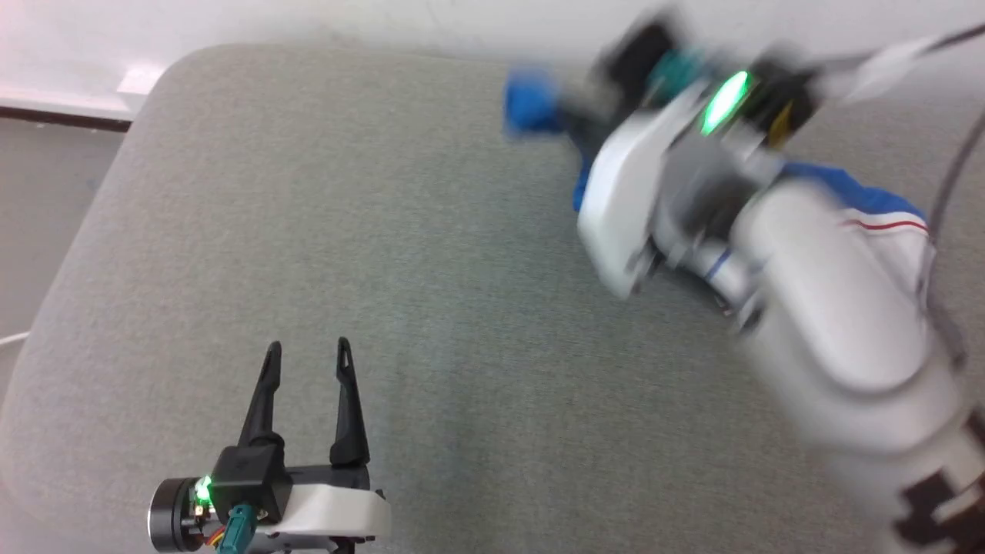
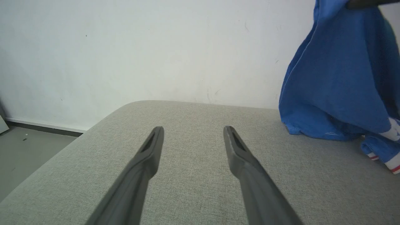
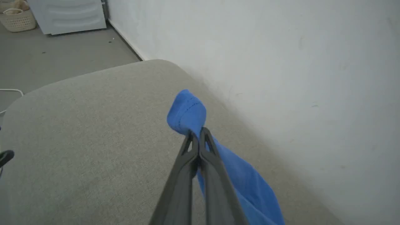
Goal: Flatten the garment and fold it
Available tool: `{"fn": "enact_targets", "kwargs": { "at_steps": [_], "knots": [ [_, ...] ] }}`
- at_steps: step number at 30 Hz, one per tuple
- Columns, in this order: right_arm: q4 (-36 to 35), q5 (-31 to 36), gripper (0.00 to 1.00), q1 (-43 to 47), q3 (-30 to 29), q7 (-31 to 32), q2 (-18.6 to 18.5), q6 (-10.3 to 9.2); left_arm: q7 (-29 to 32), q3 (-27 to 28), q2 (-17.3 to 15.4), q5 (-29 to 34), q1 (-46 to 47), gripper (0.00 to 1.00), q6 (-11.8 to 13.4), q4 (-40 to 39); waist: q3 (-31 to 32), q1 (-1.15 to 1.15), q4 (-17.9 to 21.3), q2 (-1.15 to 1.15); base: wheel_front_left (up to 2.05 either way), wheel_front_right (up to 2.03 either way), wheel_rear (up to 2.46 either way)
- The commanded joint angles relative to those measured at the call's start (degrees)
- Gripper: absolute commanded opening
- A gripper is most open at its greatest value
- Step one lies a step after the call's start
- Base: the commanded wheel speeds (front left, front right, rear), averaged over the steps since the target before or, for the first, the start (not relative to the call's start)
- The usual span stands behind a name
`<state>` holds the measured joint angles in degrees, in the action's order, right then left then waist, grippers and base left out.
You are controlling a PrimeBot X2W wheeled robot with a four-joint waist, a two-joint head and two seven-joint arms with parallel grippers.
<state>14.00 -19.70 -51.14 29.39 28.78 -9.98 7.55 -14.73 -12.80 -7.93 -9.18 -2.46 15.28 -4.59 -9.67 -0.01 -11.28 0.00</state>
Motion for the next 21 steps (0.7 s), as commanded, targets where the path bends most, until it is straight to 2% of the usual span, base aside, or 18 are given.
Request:
{"fn": "enact_targets", "kwargs": {
  "at_steps": [1,5,10,11,12,16,21],
  "knots": [
    [0.8,-1.3,0.0,3.6,2.7,0.6,0.4,-0.06,-0.3,0.0,-0.2,-0.2,-0.4,1.0,0.2,-0.3,-0.1,0.01,-1.7,0.0,0.0,0.0,0.0],
    [2.3,-4.1,0.0,10.3,8.9,1.8,-0.1,-0.06,-0.3,-0.4,0.0,-0.3,-0.2,1.0,0.0,-0.2,-0.9,0.01,-3.5,0.0,0.0,0.0,0.0],
    [4.1,-6.0,0.01,15.8,12.7,1.7,-1.0,-0.06,-0.3,-0.7,0.3,-0.6,0.1,1.0,-0.2,0.6,-1.3,0.01,-4.4,0.0,0.0,0.0,0.0],
    [4.3,-6.3,0.56,16.1,12.8,1.5,-1.0,-0.06,-0.3,-0.7,0.3,-0.6,0.1,1.0,-0.2,0.8,-1.2,0.01,-4.2,0.0,0.0,0.0,0.0],
    [4.2,-6.5,1.0,16.1,12.8,0.8,-0.9,-0.06,-0.3,-0.7,0.3,-0.6,0.1,1.0,-0.2,0.9,-1.0,0.01,-4.0,0.0,0.0,0.0,0.0],
    [2.5,-6.8,1.0,14.7,9.4,-3.0,-0.4,-0.06,-0.2,-1.1,-0.1,-0.6,0.1,1.0,-0.5,1.6,0.5,0.01,-2.6,0.0,0.0,0.0,0.0],
    [-2.4,-5.0,1.0,15.6,0.6,-8.1,-1.0,-0.06,0.4,-1.1,-1.0,-0.5,-0.5,1.0,-0.6,1.3,3.0,0.01,0.1,0.0,0.0,0.0,0.0]
  ]
}}
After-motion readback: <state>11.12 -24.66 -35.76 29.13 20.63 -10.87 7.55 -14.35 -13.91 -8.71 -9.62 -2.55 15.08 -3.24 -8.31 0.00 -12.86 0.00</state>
